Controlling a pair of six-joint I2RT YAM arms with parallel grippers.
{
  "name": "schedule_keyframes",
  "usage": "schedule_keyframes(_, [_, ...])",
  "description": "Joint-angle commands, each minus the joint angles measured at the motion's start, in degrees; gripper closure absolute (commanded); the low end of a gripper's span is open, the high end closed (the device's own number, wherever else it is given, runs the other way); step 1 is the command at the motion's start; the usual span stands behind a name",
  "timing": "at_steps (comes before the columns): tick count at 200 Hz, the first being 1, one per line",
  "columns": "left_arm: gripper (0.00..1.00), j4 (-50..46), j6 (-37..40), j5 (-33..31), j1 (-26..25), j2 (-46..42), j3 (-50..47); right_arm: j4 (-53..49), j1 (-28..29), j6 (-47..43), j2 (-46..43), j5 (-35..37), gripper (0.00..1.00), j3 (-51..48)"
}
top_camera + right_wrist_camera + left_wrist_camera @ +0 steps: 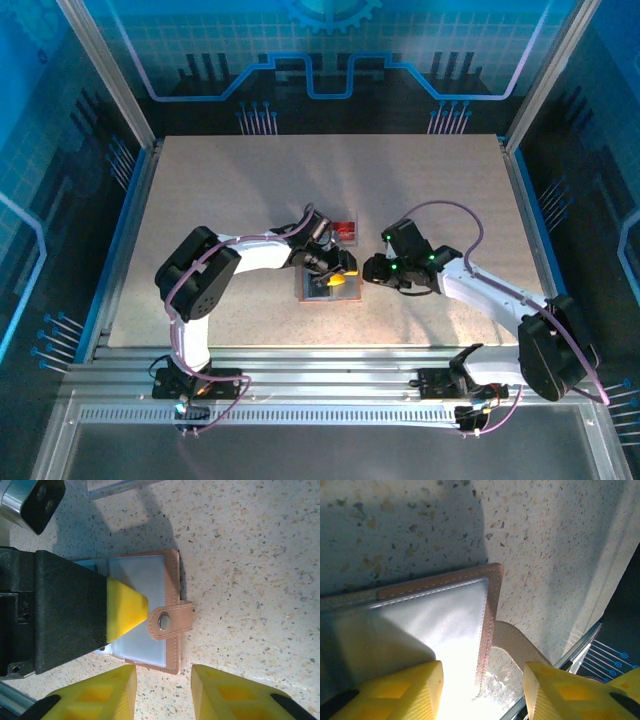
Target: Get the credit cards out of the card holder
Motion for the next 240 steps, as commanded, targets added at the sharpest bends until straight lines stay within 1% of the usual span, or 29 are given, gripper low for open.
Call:
schedule_keyframes(1, [0.53,-0.69,-0.29,0.45,-0.3,-1.59,0.65,1.25,-0.82,1.13,-0.64,-1.36,0.66,-0.68])
schedule_keyframes(44, [0.53,-0.71,-0.16,-0.31,0.29,-5.8,-1.83,5.11,-0.68,2.7,1.81,-5.27,0.66,-0.23])
schedule_keyframes(88, [0.53,-0.23,0.08,-0.79,2.65,-10.41,-6.83,7.89,0.13,3.99,5.09,-7.13,0.67,1.6])
schedule_keyframes(143, [0.53,0.36,0.56,-0.89,6.34,-15.92,-13.26,8.11,3.98,4.09,11.95,-7.75,0.67,7.02])
schedule_keyframes(148, [0.53,0.37,0.64,-0.87,6.61,-16.33,-13.78,8.11,4.36,4.09,12.52,-7.76,0.67,8.93])
schedule_keyframes(180, [0.55,0.38,1.14,-0.73,8.08,-18.02,-16.04,8.28,6.21,4.29,15.93,-8.03,0.67,11.63])
schedule_keyframes(217, [0.58,0.47,1.25,-0.83,8.74,-18.7,-17.38,9.29,7.06,4.64,18.95,-9.03,0.68,12.6])
schedule_keyframes(240, [0.64,1.24,0.51,-0.95,8.91,-18.28,-18.25,10.19,7.23,4.75,20.64,-10.04,0.68,12.68])
